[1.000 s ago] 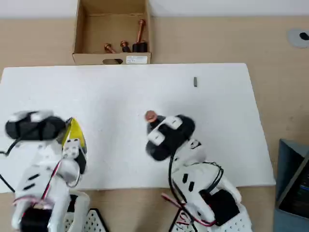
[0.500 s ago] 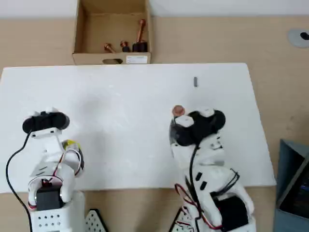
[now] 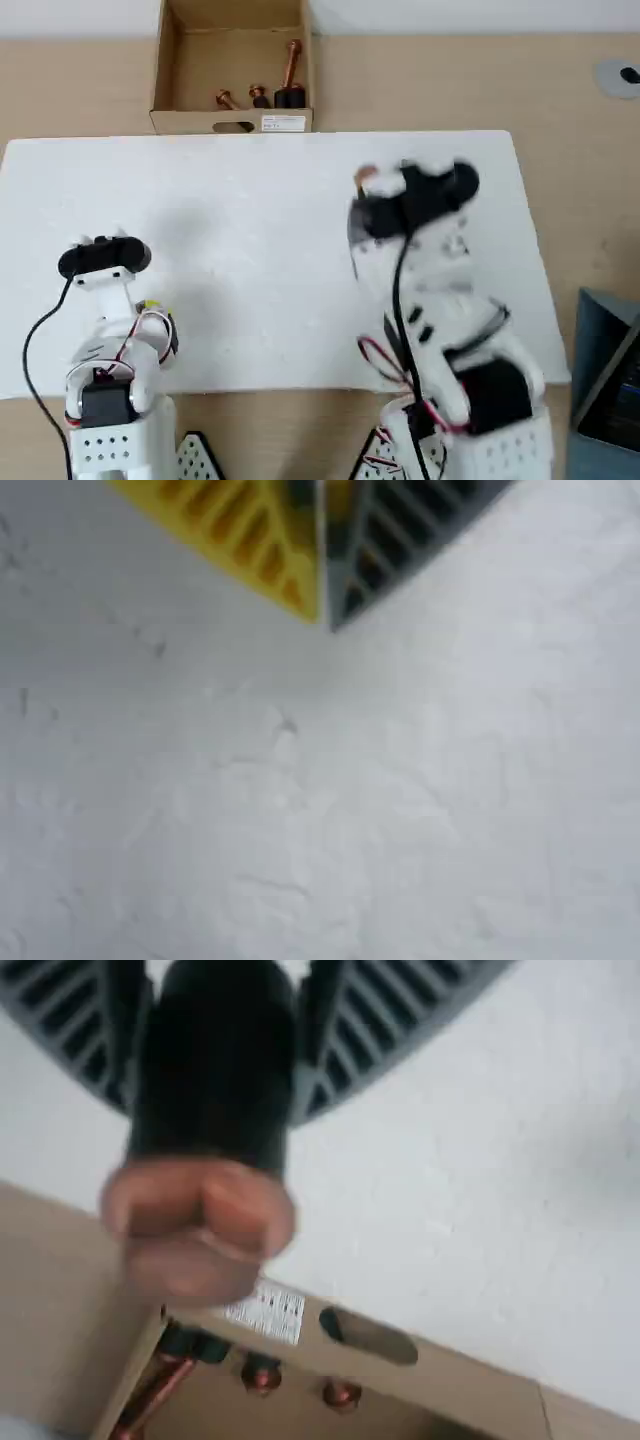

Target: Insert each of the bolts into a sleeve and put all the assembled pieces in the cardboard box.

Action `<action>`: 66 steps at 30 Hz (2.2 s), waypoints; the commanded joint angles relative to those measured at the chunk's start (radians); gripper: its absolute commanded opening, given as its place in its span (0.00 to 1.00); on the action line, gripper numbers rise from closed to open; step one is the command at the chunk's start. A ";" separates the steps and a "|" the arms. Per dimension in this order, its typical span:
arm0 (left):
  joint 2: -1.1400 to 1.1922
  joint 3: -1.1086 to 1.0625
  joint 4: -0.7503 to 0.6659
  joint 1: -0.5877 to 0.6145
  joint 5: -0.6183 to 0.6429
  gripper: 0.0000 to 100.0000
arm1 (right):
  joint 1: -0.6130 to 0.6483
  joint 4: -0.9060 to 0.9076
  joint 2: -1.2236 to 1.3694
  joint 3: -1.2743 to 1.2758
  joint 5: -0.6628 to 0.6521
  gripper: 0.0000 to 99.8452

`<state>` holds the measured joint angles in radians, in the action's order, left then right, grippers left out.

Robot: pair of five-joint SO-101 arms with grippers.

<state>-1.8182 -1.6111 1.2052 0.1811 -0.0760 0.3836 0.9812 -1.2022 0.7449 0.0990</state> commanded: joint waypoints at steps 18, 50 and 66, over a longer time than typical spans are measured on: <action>-0.007 0.008 0.000 0.003 -0.006 0.00 | -0.012 -0.483 1.064 -0.716 -0.230 0.01; -0.007 0.008 0.000 0.003 -0.006 0.00 | 0.045 -0.482 2.074 -1.655 -0.635 0.16; -0.007 0.008 0.000 0.003 -0.006 0.00 | 0.044 -0.460 2.068 -1.705 -0.631 0.16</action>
<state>-1.8182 -1.6111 1.2052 0.1811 -0.0760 0.4250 0.5025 0.8907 -0.8707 -0.5301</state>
